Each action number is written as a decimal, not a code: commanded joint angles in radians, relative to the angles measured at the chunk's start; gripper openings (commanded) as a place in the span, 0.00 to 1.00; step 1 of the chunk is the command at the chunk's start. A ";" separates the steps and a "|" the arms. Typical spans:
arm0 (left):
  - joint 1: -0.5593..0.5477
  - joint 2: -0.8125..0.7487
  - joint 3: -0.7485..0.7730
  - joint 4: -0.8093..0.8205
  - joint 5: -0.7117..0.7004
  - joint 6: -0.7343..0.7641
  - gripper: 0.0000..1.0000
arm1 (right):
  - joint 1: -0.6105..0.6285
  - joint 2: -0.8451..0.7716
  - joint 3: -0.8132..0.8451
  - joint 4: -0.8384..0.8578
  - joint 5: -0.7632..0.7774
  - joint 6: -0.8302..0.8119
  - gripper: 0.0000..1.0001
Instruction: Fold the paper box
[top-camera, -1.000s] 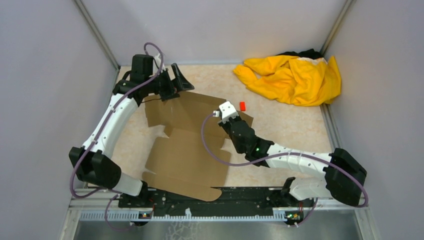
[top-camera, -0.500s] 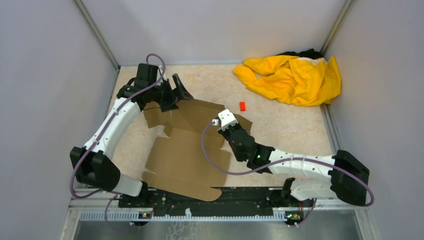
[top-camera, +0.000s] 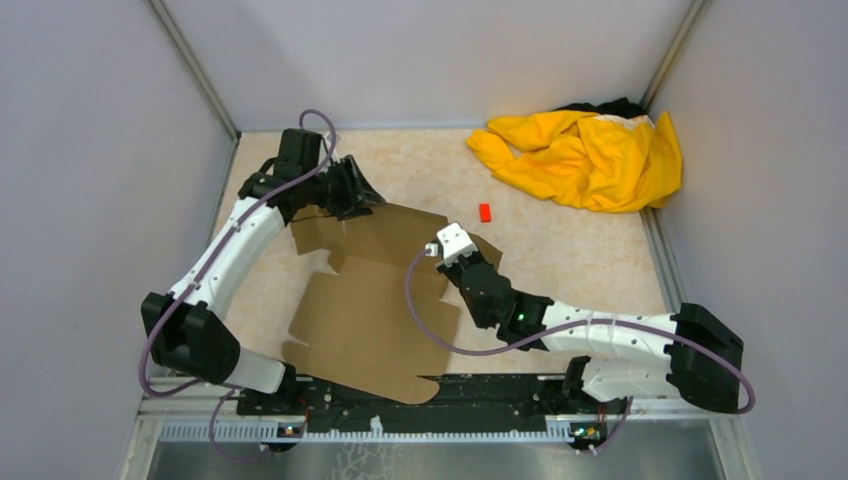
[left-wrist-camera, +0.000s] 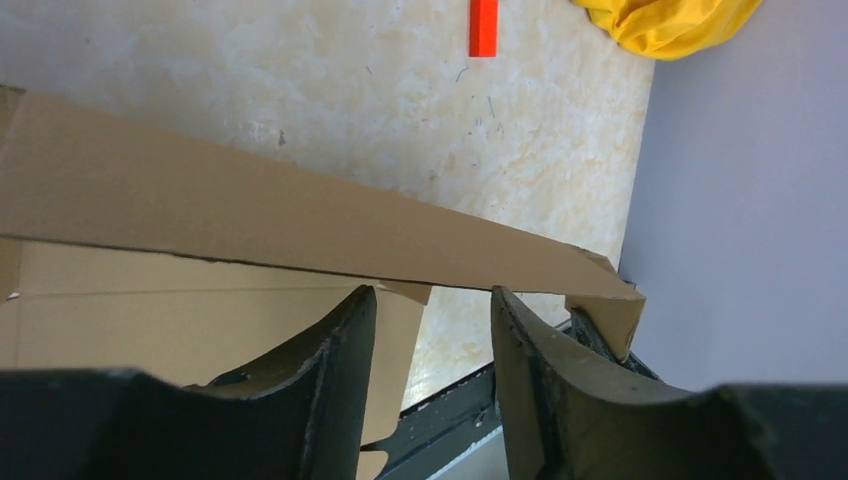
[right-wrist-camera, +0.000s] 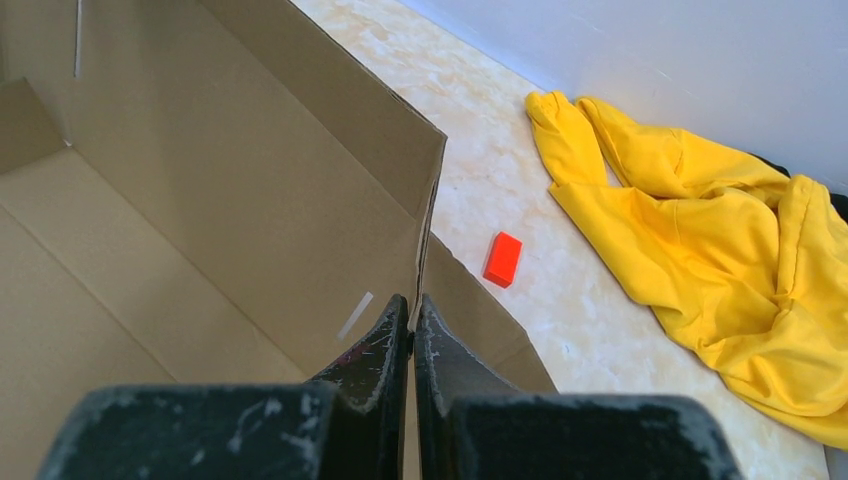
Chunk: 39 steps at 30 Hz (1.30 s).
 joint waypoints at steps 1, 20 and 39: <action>-0.006 -0.011 -0.018 -0.001 -0.022 0.011 0.46 | 0.021 -0.038 -0.010 -0.019 -0.009 0.017 0.00; -0.006 -0.020 -0.055 0.017 -0.019 0.028 0.22 | 0.021 -0.102 0.227 -0.300 -0.212 -0.037 0.53; -0.013 0.094 -0.071 0.074 -0.023 0.146 0.18 | -0.733 0.831 1.258 -1.074 -1.282 0.194 0.61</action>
